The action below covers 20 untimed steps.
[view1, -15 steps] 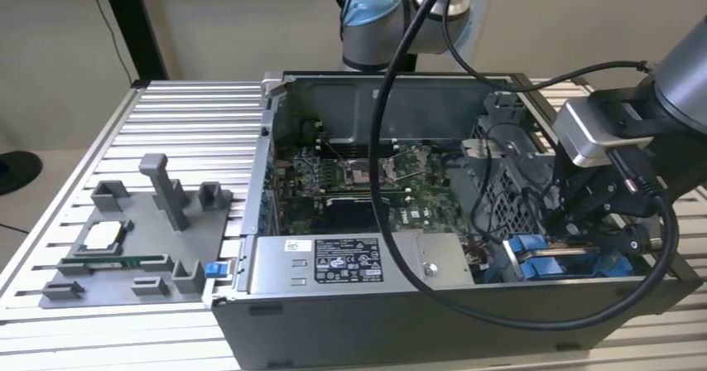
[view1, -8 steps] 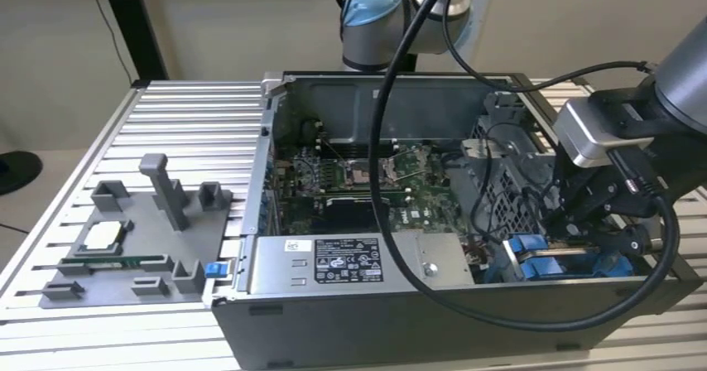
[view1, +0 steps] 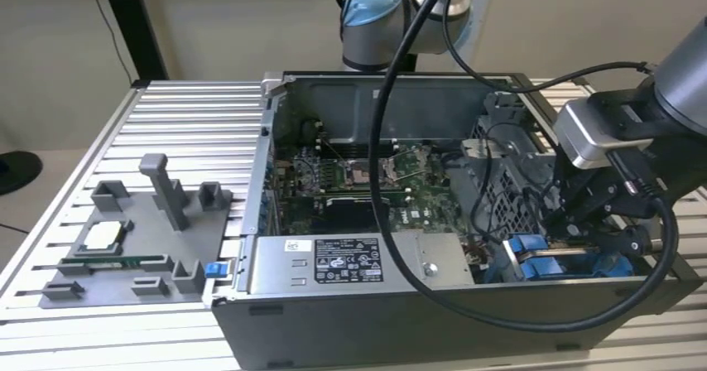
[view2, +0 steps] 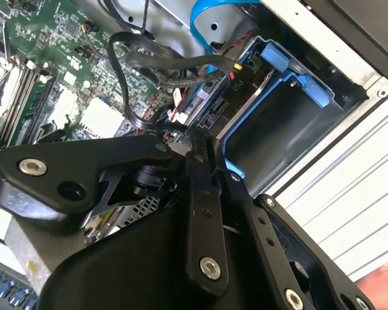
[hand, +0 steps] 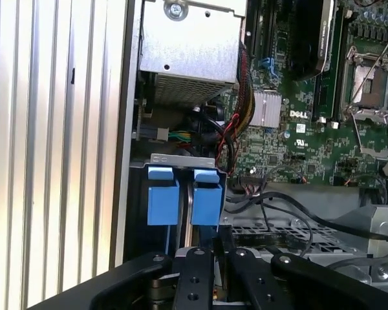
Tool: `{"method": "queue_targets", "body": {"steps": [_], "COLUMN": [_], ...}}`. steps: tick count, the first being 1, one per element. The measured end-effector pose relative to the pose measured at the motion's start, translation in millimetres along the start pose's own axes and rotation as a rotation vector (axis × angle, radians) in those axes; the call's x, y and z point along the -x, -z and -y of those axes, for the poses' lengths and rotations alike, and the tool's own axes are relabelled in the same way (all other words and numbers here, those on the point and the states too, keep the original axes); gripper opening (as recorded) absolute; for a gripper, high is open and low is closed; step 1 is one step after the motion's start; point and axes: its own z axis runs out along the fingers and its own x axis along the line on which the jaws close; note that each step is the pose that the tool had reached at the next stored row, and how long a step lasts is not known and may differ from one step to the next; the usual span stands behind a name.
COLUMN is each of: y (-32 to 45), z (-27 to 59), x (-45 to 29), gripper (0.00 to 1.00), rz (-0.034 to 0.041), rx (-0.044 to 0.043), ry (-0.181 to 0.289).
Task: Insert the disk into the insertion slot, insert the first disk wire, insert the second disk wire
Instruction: 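Insert the second disk wire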
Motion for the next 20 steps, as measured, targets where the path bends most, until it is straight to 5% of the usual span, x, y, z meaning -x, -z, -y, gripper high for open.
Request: {"method": "queue_targets", "body": {"steps": [3, 9, 20], "y": [-0.8, -1.6, -3.4], "z": [0.0, 0.5, 4.6], "x": [0.0, 0.8, 3.1], "gripper": [0.00, 0.00, 0.00], "rz": [-0.0059, -0.0156, -0.0178], "rx": [-0.0118, -0.0484, -0.0652], "ry": [0.002, 0.010, 0.013]}}
